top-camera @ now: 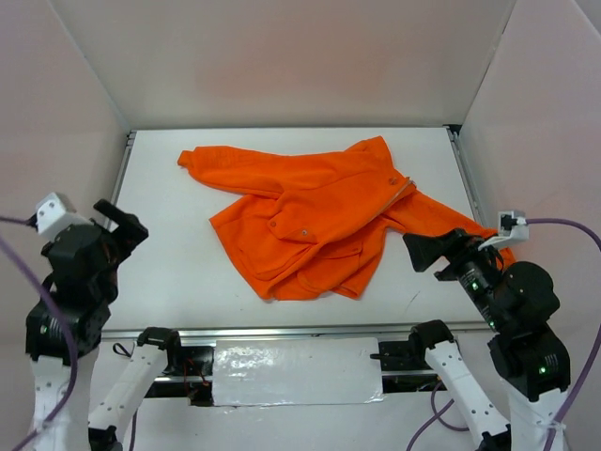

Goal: Zip up the jacket

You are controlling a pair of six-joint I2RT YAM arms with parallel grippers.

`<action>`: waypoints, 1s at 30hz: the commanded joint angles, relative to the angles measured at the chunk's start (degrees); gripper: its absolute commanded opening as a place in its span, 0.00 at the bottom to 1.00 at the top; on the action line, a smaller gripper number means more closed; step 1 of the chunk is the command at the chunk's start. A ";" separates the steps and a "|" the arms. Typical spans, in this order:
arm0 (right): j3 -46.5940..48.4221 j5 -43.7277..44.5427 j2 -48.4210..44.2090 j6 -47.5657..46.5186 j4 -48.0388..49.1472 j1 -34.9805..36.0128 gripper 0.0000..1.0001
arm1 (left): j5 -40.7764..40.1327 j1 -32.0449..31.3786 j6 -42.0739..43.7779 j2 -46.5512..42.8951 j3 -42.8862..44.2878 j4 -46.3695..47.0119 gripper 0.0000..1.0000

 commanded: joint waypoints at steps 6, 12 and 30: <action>6.04 7.08 -5.13 -6.73 -15.04 0.52 1.00 | 2.94 0.33 6.19 -10.81 -5.79 -5.12 0.99; 6.14 7.61 -4.44 -6.29 -14.69 0.52 1.00 | 3.20 0.42 6.45 -11.96 -6.41 -5.74 0.99; 6.14 9.11 -2.68 -5.23 -14.86 0.52 1.00 | 6.28 0.33 6.98 -11.52 -6.76 -3.81 0.99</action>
